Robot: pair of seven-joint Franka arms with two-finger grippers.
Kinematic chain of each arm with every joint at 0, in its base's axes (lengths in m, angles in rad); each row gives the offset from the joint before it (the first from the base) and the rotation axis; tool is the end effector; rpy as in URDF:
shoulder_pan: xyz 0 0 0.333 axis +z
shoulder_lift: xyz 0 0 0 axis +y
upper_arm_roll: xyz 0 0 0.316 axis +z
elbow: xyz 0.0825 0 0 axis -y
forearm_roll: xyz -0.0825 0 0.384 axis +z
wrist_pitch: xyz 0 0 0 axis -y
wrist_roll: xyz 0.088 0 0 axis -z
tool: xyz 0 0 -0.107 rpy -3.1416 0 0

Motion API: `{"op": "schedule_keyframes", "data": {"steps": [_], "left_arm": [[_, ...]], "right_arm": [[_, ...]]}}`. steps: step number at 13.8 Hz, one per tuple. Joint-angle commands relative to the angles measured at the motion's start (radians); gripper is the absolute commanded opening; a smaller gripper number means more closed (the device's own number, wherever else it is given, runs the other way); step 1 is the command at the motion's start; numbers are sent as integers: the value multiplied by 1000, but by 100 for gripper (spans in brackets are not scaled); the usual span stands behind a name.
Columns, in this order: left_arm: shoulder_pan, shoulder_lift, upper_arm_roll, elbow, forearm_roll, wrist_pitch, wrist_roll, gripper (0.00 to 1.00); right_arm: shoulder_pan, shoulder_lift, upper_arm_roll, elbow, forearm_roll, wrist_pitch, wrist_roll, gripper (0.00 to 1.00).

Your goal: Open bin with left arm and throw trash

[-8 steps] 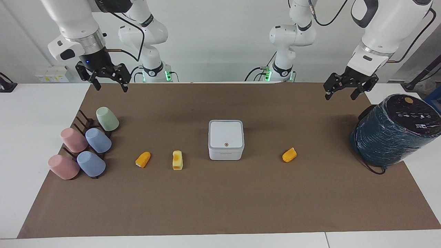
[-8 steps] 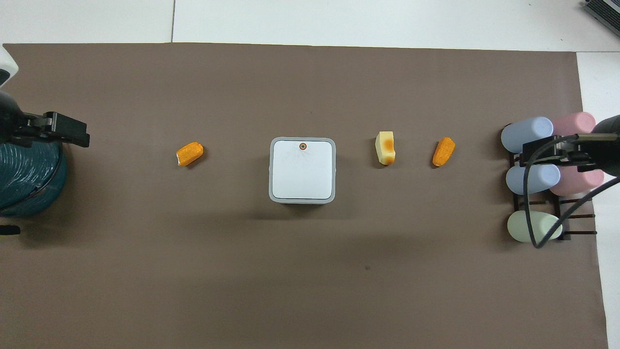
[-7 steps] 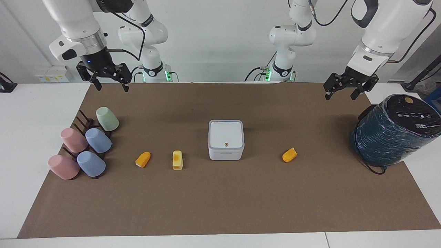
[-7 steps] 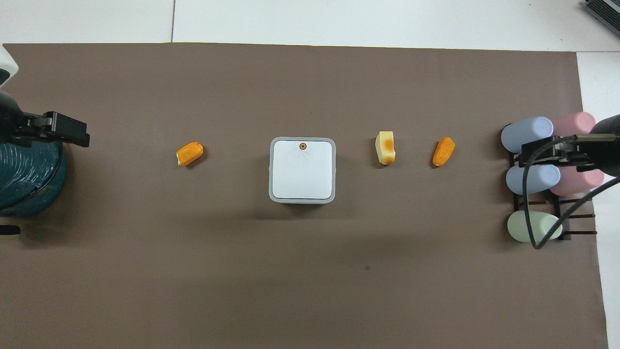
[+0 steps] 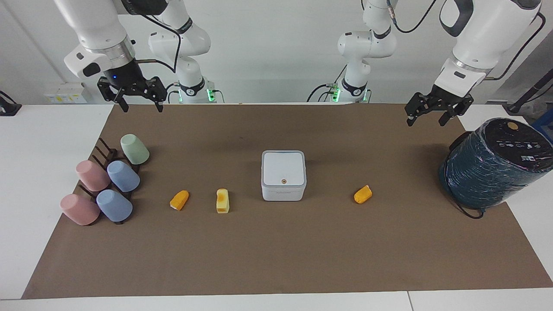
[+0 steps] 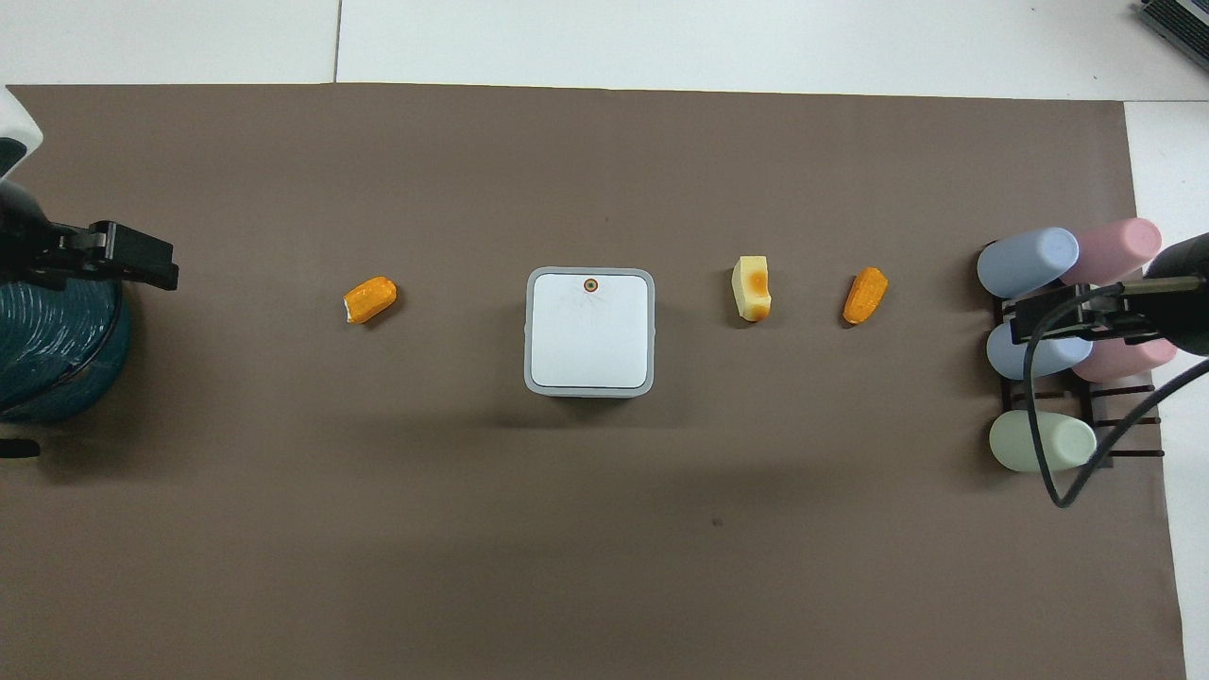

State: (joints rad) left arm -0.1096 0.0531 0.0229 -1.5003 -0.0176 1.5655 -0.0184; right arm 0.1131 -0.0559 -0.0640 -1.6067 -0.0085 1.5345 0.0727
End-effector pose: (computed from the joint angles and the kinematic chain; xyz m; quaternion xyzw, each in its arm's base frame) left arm 0.5686 -0.0517 0.6274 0.9994 -0.0343 0.0056 0.0085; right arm 0.5327 0.0242 0.6348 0.9999 -0.0119 -0.0080 0.0030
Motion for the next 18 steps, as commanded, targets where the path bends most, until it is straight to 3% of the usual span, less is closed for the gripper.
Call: {"op": "schedule_keyframes", "data": {"steps": [1,4,7,8,9,10,11,12,15,18], "left_arm": [[-31,-65,-9,-102,21,52,-17,100],[-134,-124,-11,-274,19,287,-218,100],[-209,-128,-12,-314,7,376,-376,100],[-228,-124,-12,-314,-16,376,-383,91],[-234,-122,-12,-317,-40,376,-388,68],[-242,-116,-12,-319,-83,381,-393,36],[-255,-116,-12,-328,-123,399,-411,13],[-265,-118,-12,-340,-140,418,-458,0],[-330,-92,-12,-366,-160,487,-497,0],[-384,-13,-12,-365,-229,603,-660,0]], "right_arm": [[-13,-24,-5,-24,18,-2,-25,100],[-12,-25,-5,-29,18,12,-28,100],[-12,-25,-5,-44,18,50,-24,100],[-12,-25,-5,-51,18,64,-24,100],[-12,-24,-7,-64,18,93,-22,100],[-12,-24,-7,-88,18,142,-14,100],[-12,-24,-7,-125,18,192,-10,100],[-7,-25,-7,-172,18,251,-7,100],[-3,-7,-7,-246,18,369,21,100],[-7,83,-5,-277,18,507,68,100]]}}
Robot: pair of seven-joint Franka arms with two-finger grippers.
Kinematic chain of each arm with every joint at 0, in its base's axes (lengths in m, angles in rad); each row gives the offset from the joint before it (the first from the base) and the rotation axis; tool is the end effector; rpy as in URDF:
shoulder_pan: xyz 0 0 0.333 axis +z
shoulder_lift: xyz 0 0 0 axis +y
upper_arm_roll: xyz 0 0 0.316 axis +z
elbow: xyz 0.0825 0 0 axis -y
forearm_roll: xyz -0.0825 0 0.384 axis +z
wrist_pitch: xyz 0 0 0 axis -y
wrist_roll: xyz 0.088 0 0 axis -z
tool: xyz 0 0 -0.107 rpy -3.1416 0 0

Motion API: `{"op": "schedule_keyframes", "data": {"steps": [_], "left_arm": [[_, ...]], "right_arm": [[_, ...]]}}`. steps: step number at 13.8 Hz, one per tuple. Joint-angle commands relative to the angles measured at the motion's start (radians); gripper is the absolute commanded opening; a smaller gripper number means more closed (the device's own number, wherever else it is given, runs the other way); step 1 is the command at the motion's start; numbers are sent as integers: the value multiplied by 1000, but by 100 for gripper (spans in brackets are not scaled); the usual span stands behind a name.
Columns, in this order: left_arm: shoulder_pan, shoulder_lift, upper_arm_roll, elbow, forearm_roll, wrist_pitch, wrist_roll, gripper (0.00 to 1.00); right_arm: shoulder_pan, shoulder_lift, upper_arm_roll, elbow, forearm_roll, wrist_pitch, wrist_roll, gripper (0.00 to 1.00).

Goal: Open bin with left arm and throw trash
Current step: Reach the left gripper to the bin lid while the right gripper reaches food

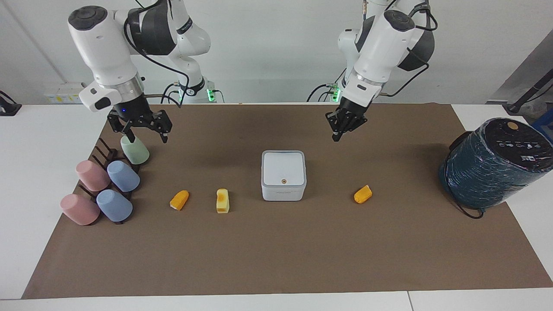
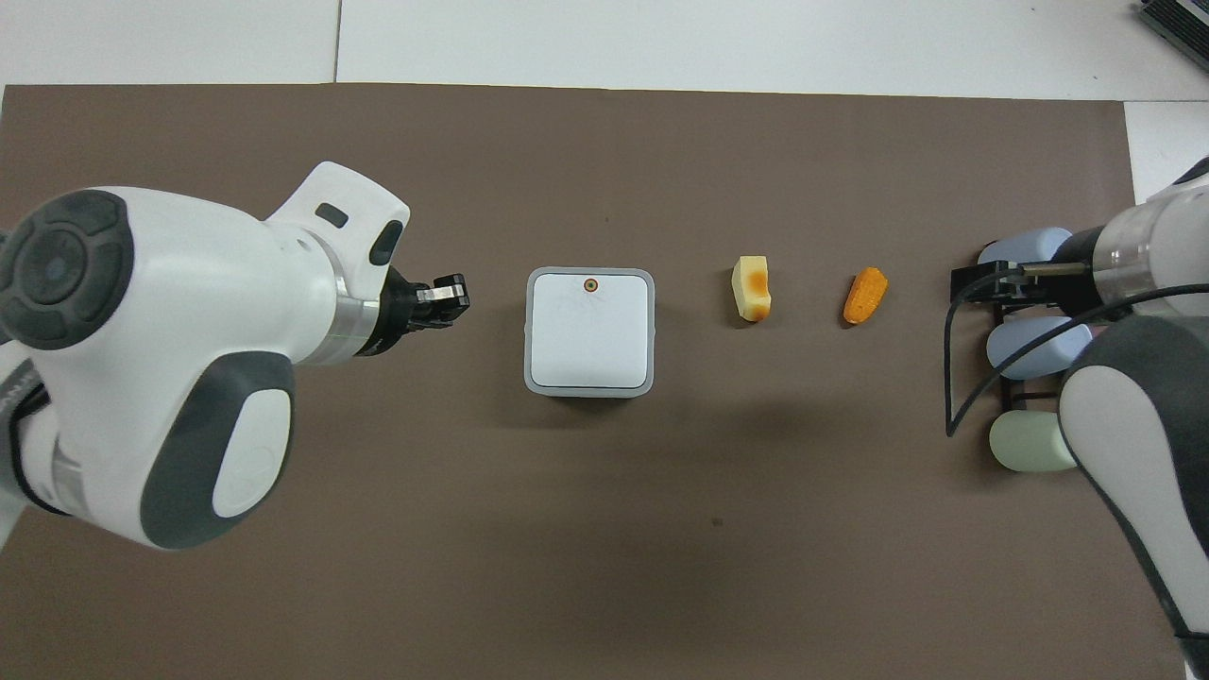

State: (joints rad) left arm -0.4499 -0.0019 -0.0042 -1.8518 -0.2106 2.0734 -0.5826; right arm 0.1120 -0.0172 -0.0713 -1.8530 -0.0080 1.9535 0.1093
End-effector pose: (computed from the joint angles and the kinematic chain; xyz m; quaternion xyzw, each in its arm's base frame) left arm 0.5198 -0.2657 0.5389 0.9836 0.1034 0.0482 0.1394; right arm 0.5688 0.0224 0.5335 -0.9977 0.0330 -0.0589 0.0012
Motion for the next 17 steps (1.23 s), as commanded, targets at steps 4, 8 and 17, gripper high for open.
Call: {"op": "schedule_keyframes", "data": {"steps": [4,8,17], "left_arm": [[-104,127,15,5,-46,243,-305,0],[-104,158,15,32,-81,277,-339,0],[-133,241,15,40,-87,402,-339,0]], "right_arm": [[-3,163,2,-72,17,310,56,100],[-3,233,2,-158,17,490,62,100],[23,318,4,-232,17,634,104,78]]}}
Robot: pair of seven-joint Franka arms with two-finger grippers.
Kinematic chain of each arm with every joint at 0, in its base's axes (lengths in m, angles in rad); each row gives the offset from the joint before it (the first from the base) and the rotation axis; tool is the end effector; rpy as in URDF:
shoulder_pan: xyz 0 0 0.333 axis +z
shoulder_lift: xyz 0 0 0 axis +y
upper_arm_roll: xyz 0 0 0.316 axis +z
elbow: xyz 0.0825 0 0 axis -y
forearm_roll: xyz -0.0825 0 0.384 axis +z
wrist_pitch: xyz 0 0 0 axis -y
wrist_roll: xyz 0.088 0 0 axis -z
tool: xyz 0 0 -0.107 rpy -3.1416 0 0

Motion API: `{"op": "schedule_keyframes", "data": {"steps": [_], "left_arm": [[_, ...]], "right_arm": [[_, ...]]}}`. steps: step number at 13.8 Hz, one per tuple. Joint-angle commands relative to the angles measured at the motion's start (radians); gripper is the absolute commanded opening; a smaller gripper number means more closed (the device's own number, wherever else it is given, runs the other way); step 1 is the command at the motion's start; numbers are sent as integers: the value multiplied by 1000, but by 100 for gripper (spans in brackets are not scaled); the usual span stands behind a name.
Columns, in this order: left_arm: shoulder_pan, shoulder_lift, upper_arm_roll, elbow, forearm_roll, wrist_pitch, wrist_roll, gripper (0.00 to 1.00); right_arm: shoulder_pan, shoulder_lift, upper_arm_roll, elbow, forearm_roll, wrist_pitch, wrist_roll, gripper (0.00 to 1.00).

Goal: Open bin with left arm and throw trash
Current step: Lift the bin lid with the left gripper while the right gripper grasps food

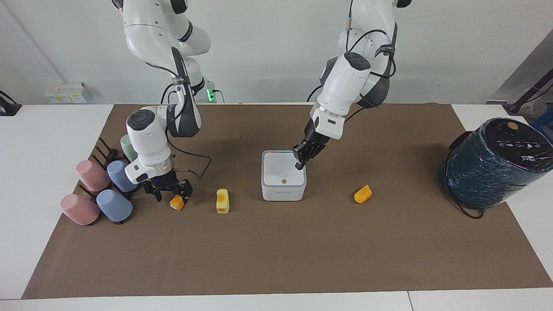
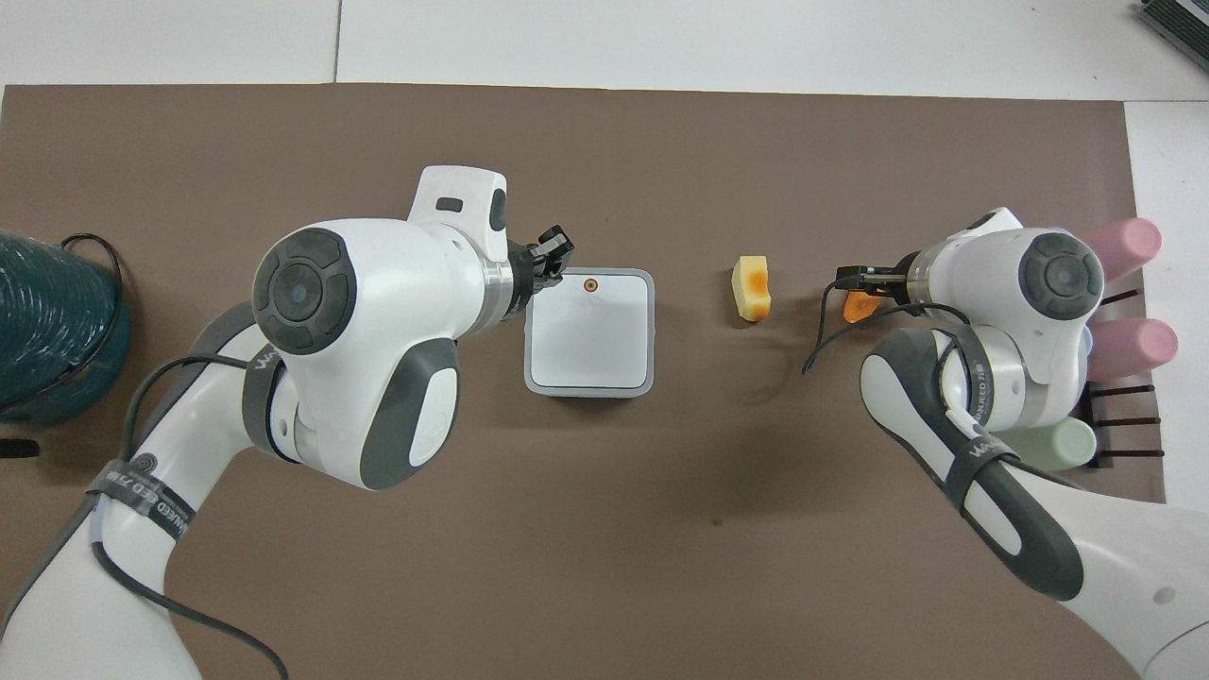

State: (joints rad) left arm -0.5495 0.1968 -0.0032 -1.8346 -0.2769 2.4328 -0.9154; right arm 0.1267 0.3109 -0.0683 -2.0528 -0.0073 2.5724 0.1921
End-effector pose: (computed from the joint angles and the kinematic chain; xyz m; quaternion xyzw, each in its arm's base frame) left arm 0.5496 -0.3398 0.4660 0.9393 0.2585 0.0734 0.2133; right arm 0.6106 0.0373 0.3069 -0.9926 0.0609 -0.1052 0.0007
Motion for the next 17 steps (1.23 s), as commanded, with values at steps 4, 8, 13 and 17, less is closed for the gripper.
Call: {"op": "schedule_keyframes", "data": {"steps": [4,8,13,17], "left_arm": [[-49,75,14,40,-22,52,-8,0],[-78,108,15,31,-21,68,-8,0],[-101,133,15,18,-18,64,-10,0],[-109,144,20,27,-10,29,-3,0]], "right_arm": [[37,-10,1,-27,17,15,81,0],[34,-45,1,-6,17,5,76,0],[40,-130,4,-6,17,-61,76,0],[41,-208,25,-1,20,-127,76,0]]}}
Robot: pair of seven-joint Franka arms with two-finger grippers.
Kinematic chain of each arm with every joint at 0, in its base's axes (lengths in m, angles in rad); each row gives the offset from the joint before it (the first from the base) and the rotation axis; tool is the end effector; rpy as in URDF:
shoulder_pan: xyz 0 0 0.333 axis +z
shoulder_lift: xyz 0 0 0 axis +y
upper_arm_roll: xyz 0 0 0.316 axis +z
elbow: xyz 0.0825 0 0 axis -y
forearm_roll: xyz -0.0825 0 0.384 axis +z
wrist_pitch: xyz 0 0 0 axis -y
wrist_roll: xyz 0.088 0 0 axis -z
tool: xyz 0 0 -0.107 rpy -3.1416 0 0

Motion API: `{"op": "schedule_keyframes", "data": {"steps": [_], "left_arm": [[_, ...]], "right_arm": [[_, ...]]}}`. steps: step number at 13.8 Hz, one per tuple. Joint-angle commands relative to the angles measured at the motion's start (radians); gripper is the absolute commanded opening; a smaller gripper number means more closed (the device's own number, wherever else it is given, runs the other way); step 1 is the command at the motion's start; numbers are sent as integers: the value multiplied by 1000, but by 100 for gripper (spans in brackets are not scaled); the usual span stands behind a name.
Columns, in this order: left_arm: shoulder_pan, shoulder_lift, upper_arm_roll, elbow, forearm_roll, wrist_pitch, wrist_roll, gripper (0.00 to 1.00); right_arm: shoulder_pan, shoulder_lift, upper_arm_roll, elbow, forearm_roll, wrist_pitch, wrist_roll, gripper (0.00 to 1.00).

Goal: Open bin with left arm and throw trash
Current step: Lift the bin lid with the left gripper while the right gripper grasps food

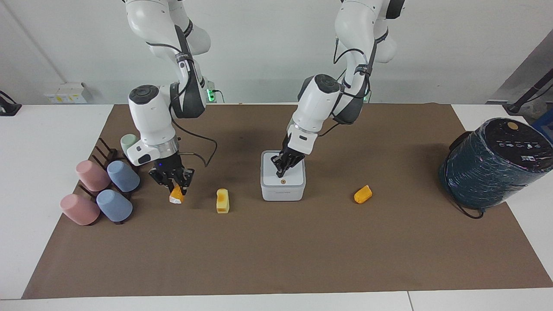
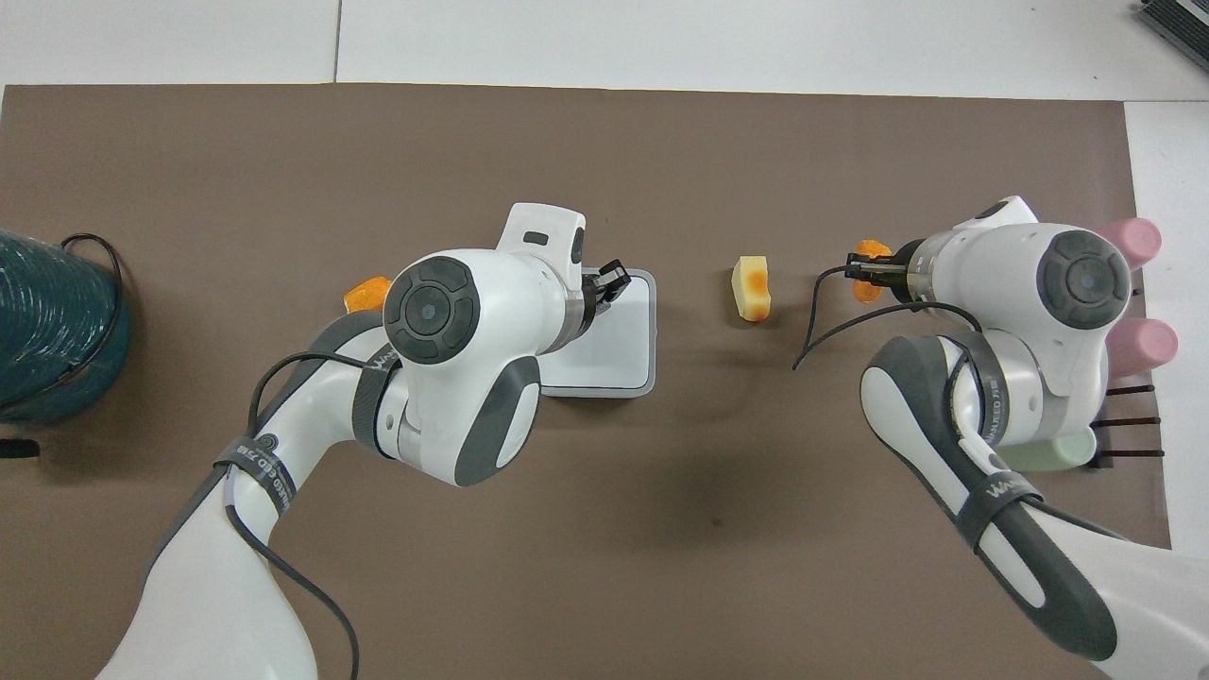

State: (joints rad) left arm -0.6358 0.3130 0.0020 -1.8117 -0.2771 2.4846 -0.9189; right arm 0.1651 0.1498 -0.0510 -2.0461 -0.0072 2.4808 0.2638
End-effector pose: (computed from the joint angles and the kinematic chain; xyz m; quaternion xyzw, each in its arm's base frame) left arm 0.5371 -0.3934 0.4071 0.9514 0.2299 0.0548 0.1972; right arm 0.5989 0.0695 0.3975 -0.9873 0.0707 -0.1407 0.0205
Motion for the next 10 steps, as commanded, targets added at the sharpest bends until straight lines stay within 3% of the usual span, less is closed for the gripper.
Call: {"op": "schedule_keyframes", "data": {"steps": [1,6,10], "left_arm": [[-15,32,18,59,-1,-82,2,0],[126,17,19,296,64,-476,31,0],[232,14,23,391,64,-679,207,0]], "right_arm": [[2,-73,14,-5,21,-69,5,0],[4,-171,77,14,36,-175,6,0],[4,-165,189,21,35,-158,104,0]]}}
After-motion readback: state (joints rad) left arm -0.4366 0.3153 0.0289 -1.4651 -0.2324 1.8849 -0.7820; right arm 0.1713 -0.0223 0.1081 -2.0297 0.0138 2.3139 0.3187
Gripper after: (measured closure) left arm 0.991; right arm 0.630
